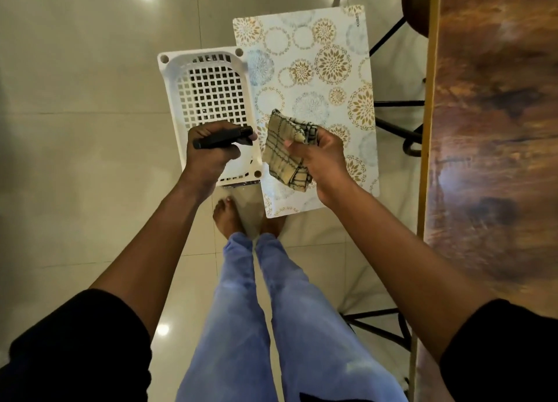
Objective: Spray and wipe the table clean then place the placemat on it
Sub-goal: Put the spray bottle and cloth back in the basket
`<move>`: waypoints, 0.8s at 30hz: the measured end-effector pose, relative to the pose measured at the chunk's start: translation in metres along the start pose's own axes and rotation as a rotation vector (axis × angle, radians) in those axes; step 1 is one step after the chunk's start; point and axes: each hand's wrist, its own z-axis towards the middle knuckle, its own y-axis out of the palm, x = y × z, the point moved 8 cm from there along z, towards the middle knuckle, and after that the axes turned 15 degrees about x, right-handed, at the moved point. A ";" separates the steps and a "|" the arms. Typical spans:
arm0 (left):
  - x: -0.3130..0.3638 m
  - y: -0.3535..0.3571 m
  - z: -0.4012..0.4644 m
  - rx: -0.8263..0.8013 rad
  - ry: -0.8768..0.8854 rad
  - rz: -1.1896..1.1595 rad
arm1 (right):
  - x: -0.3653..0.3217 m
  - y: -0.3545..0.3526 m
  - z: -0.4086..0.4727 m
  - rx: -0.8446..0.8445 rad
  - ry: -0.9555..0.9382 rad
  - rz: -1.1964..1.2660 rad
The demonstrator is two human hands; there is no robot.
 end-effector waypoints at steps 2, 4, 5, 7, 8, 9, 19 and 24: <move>-0.004 -0.002 0.003 0.006 0.001 -0.002 | 0.002 0.000 0.002 -0.004 -0.009 -0.003; -0.007 -0.003 0.005 0.010 0.009 -0.003 | 0.004 0.001 0.005 -0.003 -0.014 -0.002; -0.008 -0.003 0.006 0.010 0.015 -0.008 | 0.004 0.001 0.006 -0.002 -0.017 -0.002; -0.009 -0.004 0.006 0.016 0.017 -0.029 | 0.005 0.002 0.007 -0.004 -0.017 0.006; -0.009 -0.004 0.007 0.020 0.018 -0.040 | 0.006 0.003 0.008 -0.005 -0.015 0.009; -0.009 -0.003 0.008 0.023 0.020 -0.045 | 0.007 0.004 0.008 -0.007 -0.013 0.012; -0.015 0.006 0.005 -0.049 0.029 0.022 | 0.011 0.012 0.011 0.010 -0.009 0.019; -0.027 0.010 -0.002 -0.134 0.085 0.068 | 0.012 0.011 0.012 0.019 -0.017 0.010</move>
